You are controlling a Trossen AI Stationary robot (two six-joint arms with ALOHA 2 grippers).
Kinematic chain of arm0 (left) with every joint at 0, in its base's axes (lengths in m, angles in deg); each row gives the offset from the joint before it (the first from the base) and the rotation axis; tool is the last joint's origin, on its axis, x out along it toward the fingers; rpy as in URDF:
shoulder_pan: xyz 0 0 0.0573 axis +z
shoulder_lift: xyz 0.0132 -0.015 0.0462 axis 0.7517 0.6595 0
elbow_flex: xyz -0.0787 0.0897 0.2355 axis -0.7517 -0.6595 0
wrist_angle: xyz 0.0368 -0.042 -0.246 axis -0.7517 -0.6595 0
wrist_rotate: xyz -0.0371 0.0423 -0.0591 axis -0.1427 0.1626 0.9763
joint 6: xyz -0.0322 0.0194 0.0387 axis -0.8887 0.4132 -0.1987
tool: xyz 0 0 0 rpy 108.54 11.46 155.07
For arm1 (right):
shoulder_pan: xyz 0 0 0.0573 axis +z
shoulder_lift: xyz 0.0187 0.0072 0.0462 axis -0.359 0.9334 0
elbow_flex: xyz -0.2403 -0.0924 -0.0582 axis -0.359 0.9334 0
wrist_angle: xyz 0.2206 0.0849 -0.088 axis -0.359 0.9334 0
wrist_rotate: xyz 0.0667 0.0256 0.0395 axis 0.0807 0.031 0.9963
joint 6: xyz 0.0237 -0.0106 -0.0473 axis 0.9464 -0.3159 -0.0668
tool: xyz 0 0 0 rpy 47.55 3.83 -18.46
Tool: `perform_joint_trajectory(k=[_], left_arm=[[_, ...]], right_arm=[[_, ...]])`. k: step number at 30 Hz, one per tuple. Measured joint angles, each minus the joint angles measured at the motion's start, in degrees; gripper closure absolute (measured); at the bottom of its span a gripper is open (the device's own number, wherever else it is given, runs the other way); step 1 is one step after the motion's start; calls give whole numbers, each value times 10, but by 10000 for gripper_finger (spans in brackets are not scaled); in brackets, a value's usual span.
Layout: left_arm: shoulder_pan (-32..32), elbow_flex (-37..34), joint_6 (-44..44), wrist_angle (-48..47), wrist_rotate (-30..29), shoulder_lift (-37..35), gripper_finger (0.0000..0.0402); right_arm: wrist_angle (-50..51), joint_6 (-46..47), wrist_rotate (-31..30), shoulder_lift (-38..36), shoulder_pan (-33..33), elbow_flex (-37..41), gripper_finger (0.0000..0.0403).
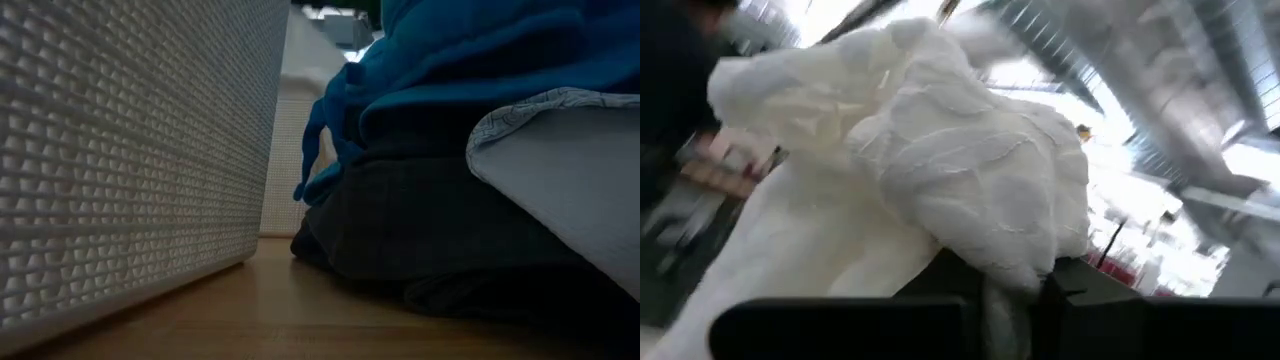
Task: Sort clothes
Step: Put the white dress into the top laundry organizer
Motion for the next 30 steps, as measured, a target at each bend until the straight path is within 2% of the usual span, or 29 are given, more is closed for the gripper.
perform_joint_trajectory(k=[9, 14, 17, 20, 26, 30], left_arm=[[0, 0, -1, 0, 0, 0, 396], [0, 0, -1, 0, 0, 0, 396], [0, 0, -1, 0, 0, 0, 396], [0, 0, -2, 0, 0, 0, 396], [0, 0, -2, -1, 0, 0, 396], [0, 0, 1, -1, 0, 0, 396]], right_arm=[[175, 2, 0, 45, 1, 0, 364], [307, 46, 5, 45, 1, 0, 352], [353, 80, 5, 45, 1, 0, 338], [370, 119, 6, 45, 1, 0, 311], [406, 120, 17, 29, 2, 0, 229], [486, 122, 10, -11, 10, 0, 185]])
